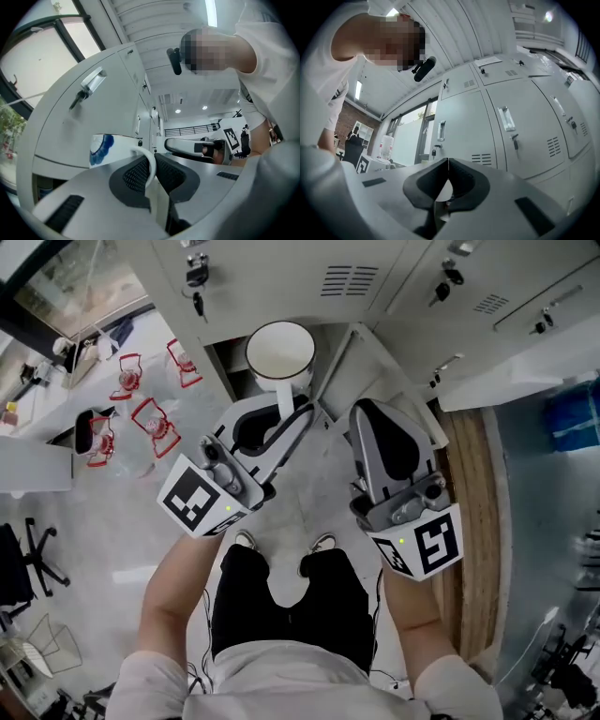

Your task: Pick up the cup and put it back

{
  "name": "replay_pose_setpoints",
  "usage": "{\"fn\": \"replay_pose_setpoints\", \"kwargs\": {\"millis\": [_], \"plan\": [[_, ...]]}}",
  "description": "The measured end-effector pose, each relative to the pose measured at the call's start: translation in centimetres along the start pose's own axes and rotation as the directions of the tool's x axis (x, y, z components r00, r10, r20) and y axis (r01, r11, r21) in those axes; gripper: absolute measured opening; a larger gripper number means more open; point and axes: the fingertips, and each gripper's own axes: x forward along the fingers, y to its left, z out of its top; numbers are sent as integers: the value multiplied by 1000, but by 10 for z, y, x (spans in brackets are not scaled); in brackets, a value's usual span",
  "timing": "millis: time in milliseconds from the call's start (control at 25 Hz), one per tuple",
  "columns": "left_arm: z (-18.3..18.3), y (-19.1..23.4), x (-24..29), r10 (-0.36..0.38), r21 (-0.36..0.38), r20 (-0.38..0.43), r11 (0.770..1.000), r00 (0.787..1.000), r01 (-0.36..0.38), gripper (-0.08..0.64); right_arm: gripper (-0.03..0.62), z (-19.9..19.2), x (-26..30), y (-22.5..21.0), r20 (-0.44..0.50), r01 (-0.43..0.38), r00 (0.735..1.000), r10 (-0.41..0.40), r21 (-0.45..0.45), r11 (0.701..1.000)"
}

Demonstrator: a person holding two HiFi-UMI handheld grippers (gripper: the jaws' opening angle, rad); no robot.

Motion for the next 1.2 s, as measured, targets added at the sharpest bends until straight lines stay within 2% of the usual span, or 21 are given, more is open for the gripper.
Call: {"fn": "replay_pose_setpoints", "kwargs": {"millis": [200, 400, 640, 840, 1200], "plan": [[49, -14, 2, -15, 15, -18, 1000, 1000, 15, 51, 17, 52, 1, -4, 3, 7, 1000, -7, 6, 1000], [95, -20, 2, -8, 52, -11, 999, 1000, 9, 51, 17, 85, 7, -2, 0, -6, 1000, 6, 27, 1000], [146, -24, -15, 54, 90, -11, 995, 998, -53, 51, 17, 126, 11, 0, 14, -5, 1000, 4, 42, 999], [186, -27, -39, 124, 109, 13, 986, 992, -124, 51, 17, 160, 1, -4, 19, 1, 1000, -1, 6, 1000], [219, -41, -104, 269, 162, -1, 950, 963, -266, 51, 17, 178, -48, -31, -24, 83, 996, -84, -20, 996]]}}
